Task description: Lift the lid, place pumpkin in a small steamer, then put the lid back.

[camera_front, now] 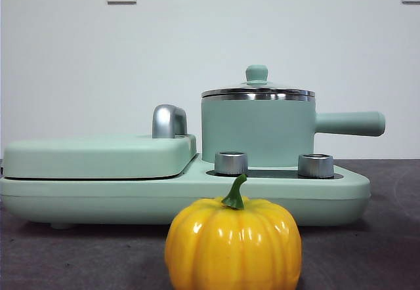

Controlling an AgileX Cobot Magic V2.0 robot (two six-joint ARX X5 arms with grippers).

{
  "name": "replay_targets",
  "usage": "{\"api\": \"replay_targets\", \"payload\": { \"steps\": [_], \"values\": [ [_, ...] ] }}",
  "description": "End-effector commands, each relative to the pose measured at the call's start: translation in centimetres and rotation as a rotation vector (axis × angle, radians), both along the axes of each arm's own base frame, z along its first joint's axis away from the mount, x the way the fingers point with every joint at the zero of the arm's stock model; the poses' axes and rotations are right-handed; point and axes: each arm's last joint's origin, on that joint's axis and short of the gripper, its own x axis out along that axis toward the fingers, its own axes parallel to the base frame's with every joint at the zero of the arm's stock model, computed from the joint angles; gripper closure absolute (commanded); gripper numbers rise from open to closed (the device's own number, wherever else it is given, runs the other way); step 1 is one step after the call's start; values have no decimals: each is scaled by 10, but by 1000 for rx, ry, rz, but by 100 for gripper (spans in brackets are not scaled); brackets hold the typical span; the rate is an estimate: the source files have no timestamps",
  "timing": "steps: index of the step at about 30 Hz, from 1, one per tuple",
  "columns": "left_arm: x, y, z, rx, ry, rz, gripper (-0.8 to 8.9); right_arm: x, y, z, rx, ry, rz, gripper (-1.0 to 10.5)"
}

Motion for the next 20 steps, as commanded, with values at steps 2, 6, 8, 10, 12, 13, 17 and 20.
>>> {"api": "replay_targets", "payload": {
  "steps": [2,6,8,10,12,13,17,20],
  "values": [
    [0,-2,-1,-103,24,-35,806,-3,3,18,157,-50,94,939],
    [-5,-6,20,-180,-5,-112,806,-11,4,48,237,-74,112,939],
    [-7,-8,36,-205,-19,-132,806,-16,3,67,247,-70,111,939],
    [-10,-9,52,-220,-23,-142,806,-20,3,84,248,-63,115,939],
    [-12,-10,68,-226,-21,-151,806,-23,4,104,250,-53,143,939],
    [-12,-10,76,-226,-17,-160,806,-25,5,112,252,-46,161,939],
    [-13,-13,114,-215,24,-257,806,-28,8,147,258,14,282,939],
    [-12,-16,137,-187,59,-344,806,-28,11,167,244,67,380,939]
  ]
}}
